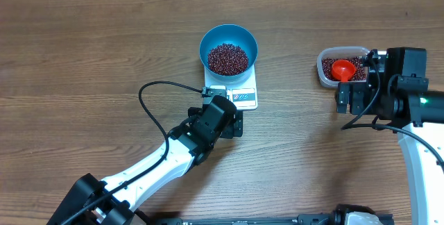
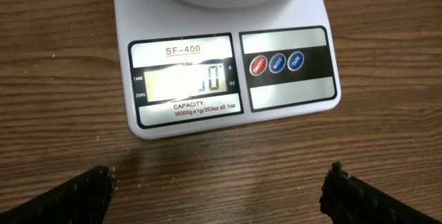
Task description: Scoop item into bowl and weigh 150g on scale
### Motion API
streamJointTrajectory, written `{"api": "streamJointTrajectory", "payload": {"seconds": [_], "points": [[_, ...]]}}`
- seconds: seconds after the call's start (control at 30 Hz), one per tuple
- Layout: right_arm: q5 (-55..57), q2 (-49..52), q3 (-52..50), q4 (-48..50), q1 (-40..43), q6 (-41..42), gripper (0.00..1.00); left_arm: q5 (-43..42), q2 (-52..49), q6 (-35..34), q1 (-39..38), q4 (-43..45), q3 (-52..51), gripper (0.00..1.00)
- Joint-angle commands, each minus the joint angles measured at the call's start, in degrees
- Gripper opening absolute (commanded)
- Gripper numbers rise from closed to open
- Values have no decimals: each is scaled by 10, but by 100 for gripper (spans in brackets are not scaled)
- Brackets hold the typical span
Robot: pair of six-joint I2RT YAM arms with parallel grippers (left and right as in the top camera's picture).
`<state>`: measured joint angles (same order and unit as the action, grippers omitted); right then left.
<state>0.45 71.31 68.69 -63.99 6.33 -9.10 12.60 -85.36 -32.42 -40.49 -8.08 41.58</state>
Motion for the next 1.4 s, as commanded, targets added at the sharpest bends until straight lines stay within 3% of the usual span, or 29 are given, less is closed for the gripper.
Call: {"api": "streamJointTrajectory", "payload": {"seconds": [0.0,0.47,0.77,0.93,1.1,1.37], "points": [[5,1,15,2,-2,-4,100,-2,-5,11,1,2,-3,100],[5,1,15,2,-2,-4,100,-2,52,12,-13,-11,-15,100],[5,1,15,2,-2,-4,100,31,217,29,-14,32,-128,100],[5,1,15,2,-2,-4,100,33,343,91,-3,43,-185,100],[5,1,15,2,-2,-4,100,3,467,153,45,42,-219,100],[5,1,15,2,-2,-4,100,-107,634,222,184,63,-259,99]]}}
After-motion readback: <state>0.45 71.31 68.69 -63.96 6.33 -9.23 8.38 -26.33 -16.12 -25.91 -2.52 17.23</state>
